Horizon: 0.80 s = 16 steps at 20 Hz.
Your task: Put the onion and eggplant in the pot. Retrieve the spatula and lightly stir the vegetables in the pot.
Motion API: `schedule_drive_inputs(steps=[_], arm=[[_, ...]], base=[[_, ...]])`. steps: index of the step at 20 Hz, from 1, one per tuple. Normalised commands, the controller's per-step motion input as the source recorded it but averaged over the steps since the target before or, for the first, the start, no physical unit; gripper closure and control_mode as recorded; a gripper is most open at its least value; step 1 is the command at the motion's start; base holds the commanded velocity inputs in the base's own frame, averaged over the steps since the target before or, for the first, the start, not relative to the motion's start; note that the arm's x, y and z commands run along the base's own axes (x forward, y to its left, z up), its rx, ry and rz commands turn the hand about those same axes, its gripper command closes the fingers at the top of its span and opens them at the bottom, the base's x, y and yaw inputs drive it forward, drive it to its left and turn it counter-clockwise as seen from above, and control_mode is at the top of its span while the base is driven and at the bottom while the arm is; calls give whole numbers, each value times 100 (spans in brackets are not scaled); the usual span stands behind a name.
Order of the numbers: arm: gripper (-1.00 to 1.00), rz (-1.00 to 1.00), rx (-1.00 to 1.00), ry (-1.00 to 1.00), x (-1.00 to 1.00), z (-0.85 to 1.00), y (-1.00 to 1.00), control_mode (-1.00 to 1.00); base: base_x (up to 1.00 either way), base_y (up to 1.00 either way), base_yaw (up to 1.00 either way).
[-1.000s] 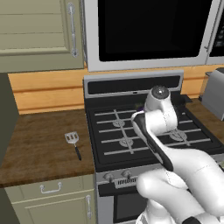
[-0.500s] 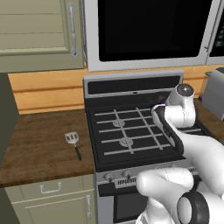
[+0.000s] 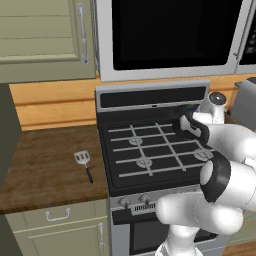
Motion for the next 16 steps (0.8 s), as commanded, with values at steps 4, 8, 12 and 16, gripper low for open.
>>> schedule_drive_inputs(steps=[4, 8, 12, 16], arm=[[100, -3, 0, 5, 72, -1, -57, -100], [100, 0, 0, 8, 66, -16, -6, -100], [100, 0, 0, 3, 45, -22, -5, -100], [100, 0, 0, 3, 38, -24, -33, -100]], base=[[0, 0, 0], [0, 0, 0], [0, 0, 0], [0, 0, 0]])
